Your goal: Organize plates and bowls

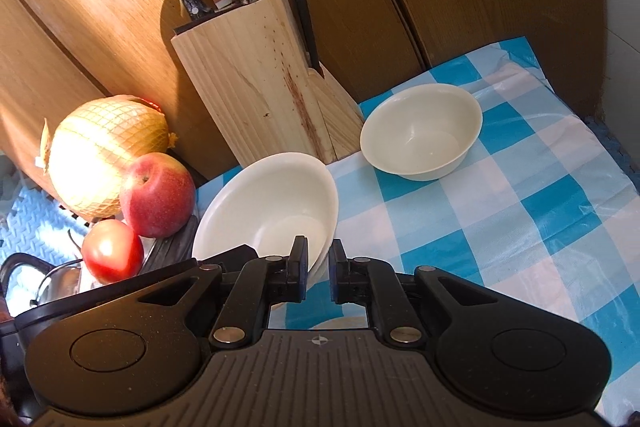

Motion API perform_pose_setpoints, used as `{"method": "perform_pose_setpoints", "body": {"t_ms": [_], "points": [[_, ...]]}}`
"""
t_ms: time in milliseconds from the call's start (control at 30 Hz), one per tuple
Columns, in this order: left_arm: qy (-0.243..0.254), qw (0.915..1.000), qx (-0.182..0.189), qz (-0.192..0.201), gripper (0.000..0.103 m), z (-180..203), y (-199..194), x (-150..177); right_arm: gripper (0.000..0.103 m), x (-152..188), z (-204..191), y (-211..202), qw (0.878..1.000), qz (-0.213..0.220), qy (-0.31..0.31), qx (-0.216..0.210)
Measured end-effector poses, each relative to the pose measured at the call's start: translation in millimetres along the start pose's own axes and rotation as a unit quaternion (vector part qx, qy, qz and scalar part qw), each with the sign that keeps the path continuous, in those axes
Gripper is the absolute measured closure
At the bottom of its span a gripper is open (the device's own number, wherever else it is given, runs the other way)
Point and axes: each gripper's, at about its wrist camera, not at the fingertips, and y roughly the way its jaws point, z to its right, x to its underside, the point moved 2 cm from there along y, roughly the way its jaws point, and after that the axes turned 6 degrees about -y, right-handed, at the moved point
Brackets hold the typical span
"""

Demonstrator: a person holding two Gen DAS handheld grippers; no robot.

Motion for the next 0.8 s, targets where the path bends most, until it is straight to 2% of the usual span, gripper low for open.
{"method": "perform_pose_setpoints", "body": {"t_ms": [433,800], "points": [[0.026,0.9995,0.015,0.012,0.073,9,-43,29,0.086,31,-3,-52,1.000,0.010,-0.004,-0.008],[0.039,0.9989,0.024,0.008,0.073,8,-65,58,0.085,61,-3,-77,1.000,0.009,-0.004,-0.008]]}}
